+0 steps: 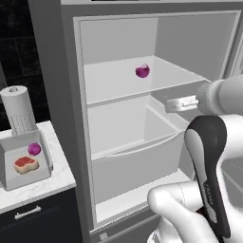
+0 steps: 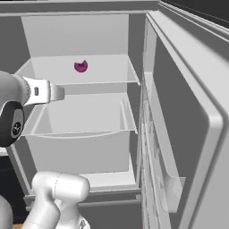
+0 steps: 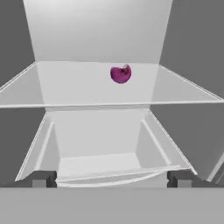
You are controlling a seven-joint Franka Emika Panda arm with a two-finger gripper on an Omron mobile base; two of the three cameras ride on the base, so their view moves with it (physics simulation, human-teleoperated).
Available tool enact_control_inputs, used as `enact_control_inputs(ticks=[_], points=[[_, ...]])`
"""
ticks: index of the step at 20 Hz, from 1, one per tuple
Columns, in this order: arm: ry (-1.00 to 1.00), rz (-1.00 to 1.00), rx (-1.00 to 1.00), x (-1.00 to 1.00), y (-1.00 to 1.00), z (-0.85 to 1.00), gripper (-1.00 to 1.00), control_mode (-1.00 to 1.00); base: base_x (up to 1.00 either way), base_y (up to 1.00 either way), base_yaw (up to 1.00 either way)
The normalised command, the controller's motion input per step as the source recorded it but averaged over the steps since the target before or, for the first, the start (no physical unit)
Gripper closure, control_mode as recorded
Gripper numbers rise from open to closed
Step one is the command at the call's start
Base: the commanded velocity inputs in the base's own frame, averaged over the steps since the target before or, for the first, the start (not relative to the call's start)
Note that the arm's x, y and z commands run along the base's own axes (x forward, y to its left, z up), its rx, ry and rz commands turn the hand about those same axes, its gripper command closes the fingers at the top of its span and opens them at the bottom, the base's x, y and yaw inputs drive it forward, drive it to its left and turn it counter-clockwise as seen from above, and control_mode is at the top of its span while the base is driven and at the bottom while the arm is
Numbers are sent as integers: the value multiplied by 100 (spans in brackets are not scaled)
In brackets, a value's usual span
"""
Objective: Place one onion and one steak in each tupperware on the nearby counter, to pack two identical lunches.
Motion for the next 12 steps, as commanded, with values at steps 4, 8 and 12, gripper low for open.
enact_control_inputs(ticks=[4,8,12], points=[[0,0,-3,80,0,56,-100,-100,0,0,0],[0,0,0,87,0,17,-100,-100,0,0,0],[0,0,0,100,0,-9,-100,-100,0,0,0]])
